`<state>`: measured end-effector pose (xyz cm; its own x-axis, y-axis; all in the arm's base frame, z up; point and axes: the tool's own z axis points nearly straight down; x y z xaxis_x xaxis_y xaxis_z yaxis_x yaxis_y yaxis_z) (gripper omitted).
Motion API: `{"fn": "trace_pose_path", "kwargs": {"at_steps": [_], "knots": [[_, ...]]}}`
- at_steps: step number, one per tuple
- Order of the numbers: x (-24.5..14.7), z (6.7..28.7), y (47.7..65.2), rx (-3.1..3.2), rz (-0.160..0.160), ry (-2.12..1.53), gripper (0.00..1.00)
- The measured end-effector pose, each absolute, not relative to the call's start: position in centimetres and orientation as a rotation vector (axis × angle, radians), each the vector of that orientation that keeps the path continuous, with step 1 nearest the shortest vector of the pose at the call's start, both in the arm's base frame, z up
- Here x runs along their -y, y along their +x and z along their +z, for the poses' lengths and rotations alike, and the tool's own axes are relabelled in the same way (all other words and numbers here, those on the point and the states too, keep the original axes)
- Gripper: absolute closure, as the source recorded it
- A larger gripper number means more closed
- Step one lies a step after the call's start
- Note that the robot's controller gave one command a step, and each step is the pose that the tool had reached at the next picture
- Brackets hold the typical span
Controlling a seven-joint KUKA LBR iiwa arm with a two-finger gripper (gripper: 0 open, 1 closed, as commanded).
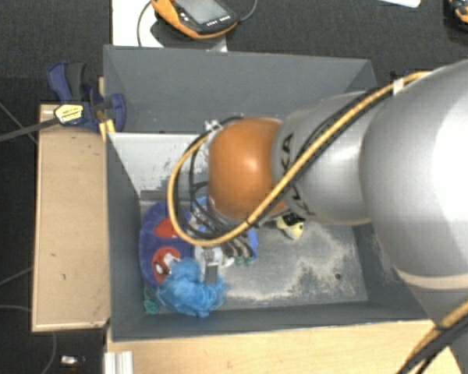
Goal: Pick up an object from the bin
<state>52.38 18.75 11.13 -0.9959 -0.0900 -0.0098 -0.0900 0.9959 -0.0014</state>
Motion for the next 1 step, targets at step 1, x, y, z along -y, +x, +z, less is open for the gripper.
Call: {"fn": "trace_pose_path", "kwargs": {"at_steps": [1], "knots": [[-20.49,10.53,53.90,-3.129,-0.002,-0.171,0.00]]}}
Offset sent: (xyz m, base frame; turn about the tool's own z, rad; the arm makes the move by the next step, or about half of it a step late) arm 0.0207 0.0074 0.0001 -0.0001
